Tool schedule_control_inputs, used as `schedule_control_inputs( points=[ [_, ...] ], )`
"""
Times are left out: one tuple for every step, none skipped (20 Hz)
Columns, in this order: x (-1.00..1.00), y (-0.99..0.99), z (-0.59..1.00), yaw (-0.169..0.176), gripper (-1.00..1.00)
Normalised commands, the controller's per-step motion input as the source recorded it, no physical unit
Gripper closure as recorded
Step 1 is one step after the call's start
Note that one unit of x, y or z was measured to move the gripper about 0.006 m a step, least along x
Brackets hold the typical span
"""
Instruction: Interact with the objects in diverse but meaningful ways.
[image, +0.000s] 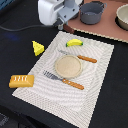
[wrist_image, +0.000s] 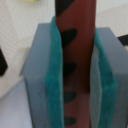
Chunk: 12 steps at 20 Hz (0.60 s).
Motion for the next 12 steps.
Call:
schedule_control_inputs(
  points=[
    [-0.71,0.71,0.07,0.055,1.0],
    [-0.72,0.71,0.07,0.055,1.0],
    [-0.71,0.71,0.05,0.054,1.0],
    [-0.7,0.71,0.03,0.05,1.0],
    [-0.7,0.7,0.0,0.05,1.0],
    [-0.7,0.69,0.0,0.051,1.0],
    [-0.7,0.68,0.0,0.052,1.0],
    [-0.71,0.67,0.0,0.051,1.0],
    [-0.71,0.66,0.0,0.05,1.0],
    [-0.71,0.65,-0.01,0.049,1.0],
    [-0.7,0.64,-0.06,0.048,1.0],
    [-0.67,0.63,-0.1,0.048,1.0]
  ],
)
